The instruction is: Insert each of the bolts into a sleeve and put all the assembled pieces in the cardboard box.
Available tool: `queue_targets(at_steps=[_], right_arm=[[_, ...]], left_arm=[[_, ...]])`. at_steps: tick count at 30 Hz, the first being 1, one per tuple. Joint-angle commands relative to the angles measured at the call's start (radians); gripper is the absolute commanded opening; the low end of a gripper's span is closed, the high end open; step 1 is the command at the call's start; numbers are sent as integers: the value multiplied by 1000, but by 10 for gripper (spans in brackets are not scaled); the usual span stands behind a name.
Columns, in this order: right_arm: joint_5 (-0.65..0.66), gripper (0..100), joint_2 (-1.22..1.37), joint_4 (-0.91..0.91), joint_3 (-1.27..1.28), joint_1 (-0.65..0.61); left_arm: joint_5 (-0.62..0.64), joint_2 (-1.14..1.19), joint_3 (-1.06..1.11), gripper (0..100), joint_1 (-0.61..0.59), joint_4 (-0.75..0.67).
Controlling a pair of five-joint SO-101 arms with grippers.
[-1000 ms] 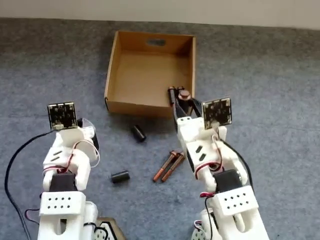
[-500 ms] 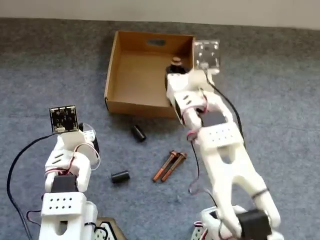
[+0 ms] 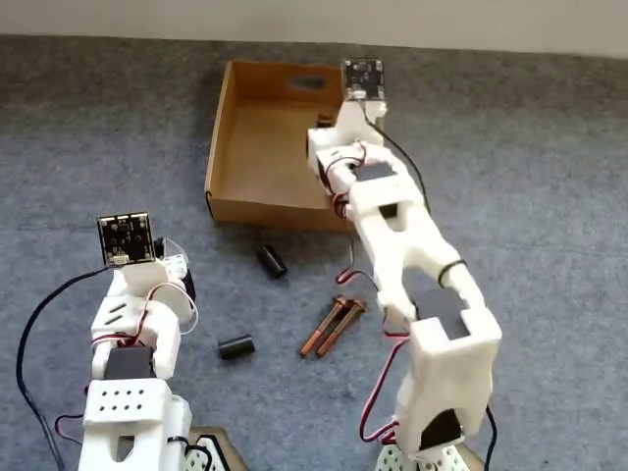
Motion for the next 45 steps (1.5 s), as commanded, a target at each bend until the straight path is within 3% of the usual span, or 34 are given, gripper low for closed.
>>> queue_targets(at_steps=[1, 6, 15, 39, 45], right_arm=[[-11, 7, 30, 4, -93, -4], [-6, 7, 61, 16, -91, -12], [-8, 7, 65, 255, -180, -61], [-5, 7, 145, 260, -185, -7], [107, 7, 142, 260, -186, -1]], left_arm=[[2, -15, -5, 12, -4, -21], [2, -15, -7, 12, -4, -21], [2, -15, -5, 13, -4, -21], [2, -15, -5, 13, -2, -21], [2, -15, -5, 13, -2, -23]])
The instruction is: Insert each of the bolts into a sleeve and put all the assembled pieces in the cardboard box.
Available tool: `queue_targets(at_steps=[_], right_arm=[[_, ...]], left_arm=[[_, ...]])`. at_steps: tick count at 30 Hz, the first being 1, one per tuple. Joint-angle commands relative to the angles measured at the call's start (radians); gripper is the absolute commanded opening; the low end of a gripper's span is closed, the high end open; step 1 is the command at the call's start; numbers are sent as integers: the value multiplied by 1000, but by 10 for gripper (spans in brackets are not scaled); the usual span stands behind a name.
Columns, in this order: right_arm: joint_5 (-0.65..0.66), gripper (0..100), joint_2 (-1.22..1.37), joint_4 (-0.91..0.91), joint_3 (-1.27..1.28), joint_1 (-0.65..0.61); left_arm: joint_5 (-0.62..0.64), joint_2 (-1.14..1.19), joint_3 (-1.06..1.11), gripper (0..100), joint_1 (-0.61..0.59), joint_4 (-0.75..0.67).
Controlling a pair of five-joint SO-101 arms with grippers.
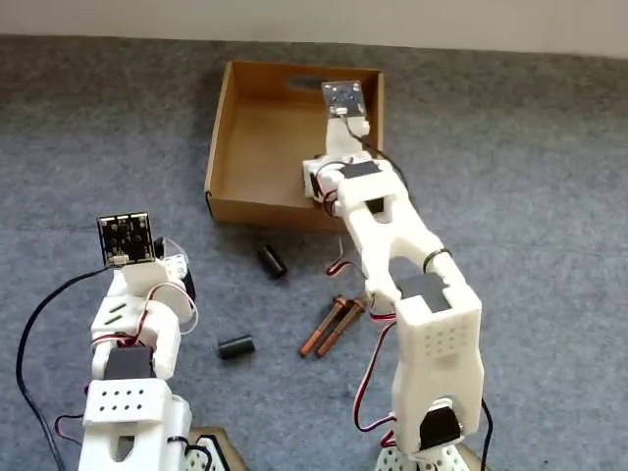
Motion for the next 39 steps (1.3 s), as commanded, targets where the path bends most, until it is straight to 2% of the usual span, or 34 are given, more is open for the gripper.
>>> queue_targets(at_steps=[1, 6, 10, 22, 39], right_arm=[[40, 7, -16, 2, -62, 18], [26, 7, -21, 2, -65, 13], [-129, 7, -21, 22, -67, 13], [-66, 7, -15, 200, -137, -19], [-71, 10, -8, 222, -133, -18]], left_arm=[[2, -15, -5, 13, -2, -23], [2, -15, -5, 13, -2, -23], [2, -15, -5, 13, -2, -23], [2, -15, -5, 13, -2, -26], [2, -15, -4, 13, -4, -26]])
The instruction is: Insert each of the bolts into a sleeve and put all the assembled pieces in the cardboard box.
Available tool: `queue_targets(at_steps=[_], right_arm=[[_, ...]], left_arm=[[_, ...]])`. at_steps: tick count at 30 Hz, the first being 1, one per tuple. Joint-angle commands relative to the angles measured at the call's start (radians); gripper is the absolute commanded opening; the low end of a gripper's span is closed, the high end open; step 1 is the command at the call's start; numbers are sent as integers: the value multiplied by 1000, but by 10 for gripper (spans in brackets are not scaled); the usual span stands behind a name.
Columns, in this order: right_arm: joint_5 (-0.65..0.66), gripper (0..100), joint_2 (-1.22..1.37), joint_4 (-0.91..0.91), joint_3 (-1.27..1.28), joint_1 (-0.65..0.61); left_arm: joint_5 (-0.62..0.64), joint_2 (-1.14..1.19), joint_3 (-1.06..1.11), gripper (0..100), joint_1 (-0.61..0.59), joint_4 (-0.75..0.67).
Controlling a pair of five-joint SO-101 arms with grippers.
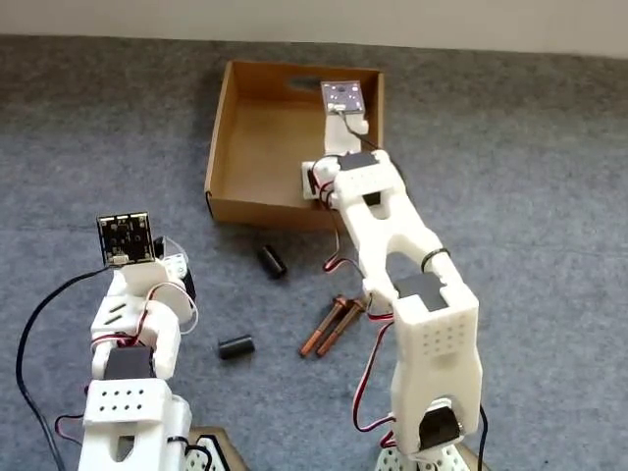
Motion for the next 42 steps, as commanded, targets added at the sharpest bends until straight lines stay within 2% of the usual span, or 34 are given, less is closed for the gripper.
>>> queue_targets(at_steps=[1, 10, 15, 26, 36, 42], right_arm=[[5, 10, -16, 36, -36, -7], [5, 11, -18, 82, -39, -8], [5, 83, -16, 82, -38, -16], [8, 88, -25, 81, -48, -16], [9, 138, -28, 81, -50, -16], [9, 138, -28, 189, -203, 2]], left_arm=[[2, -15, -4, 13, -4, -20], [2, -15, -4, 13, -4, -20], [2, -15, -4, 13, -4, -20], [2, -15, -4, 13, -4, -20], [2, -15, -4, 13, -4, -20], [2, -15, -4, 13, -4, -20]])
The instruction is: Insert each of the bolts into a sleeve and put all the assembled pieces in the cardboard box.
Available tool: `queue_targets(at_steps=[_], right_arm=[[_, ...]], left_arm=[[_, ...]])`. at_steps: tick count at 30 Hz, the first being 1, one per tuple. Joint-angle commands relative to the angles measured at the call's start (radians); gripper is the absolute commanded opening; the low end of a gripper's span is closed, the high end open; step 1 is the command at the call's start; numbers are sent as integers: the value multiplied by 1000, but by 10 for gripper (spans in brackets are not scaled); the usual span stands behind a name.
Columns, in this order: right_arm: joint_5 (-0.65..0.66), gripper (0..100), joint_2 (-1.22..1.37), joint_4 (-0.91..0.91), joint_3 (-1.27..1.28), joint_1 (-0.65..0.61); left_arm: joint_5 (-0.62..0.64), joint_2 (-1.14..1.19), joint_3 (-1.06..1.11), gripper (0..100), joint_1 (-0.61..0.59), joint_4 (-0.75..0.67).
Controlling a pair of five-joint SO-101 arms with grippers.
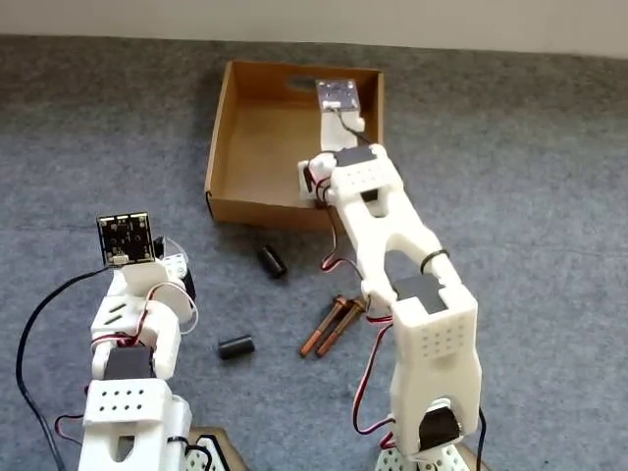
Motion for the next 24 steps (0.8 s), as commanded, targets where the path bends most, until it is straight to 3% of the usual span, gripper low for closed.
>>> queue_targets(at_steps=[1, 6, 11, 24], right_arm=[[9, 138, -27, 90, -163, 19], [8, 136, -25, 274, -400, 48], [11, 49, -24, 463, -621, 68], [11, 70, -21, 869, -1138, 12]], left_arm=[[2, -15, -4, 13, -4, -20], [2, -15, -4, 13, -4, -20], [2, -15, -4, 13, -4, -20], [2, -15, -4, 13, -4, -20]])
